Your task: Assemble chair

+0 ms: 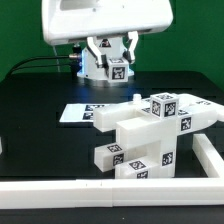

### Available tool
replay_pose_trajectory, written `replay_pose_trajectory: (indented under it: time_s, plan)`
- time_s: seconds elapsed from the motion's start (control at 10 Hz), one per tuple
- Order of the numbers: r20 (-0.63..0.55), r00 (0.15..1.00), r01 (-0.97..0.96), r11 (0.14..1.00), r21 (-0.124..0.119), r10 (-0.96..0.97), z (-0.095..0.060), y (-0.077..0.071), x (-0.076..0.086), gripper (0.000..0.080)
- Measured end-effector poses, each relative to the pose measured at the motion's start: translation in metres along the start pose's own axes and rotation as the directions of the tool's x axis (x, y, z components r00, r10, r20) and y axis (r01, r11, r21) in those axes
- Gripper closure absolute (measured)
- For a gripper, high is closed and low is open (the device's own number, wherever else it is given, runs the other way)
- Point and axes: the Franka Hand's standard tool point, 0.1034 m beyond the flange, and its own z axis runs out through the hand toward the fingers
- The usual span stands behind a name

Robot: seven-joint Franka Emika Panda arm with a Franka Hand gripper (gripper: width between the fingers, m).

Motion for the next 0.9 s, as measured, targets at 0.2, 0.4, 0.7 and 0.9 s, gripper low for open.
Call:
replay_pose_trajectory:
  time_s: [0.2,0.4,0.7,0.9]
  plan:
    - [0.003,1.0,-0.005,1.0,-0.001,0.005,0.0,0.001,0.0,0.0515]
    - [-0.002,1.0,0.021,1.0,-0.014,-0.021,0.003,0.005,-0.003,0.0515]
    - [0.003,1.0,0.025,0.999,-0.048,-0.025,0.028,0.008,-0.024,0.0515]
    - [-0.009,1.0,-0.026,0.999,-0.032,0.026,0.021,-0.02,-0.013,0.0515]
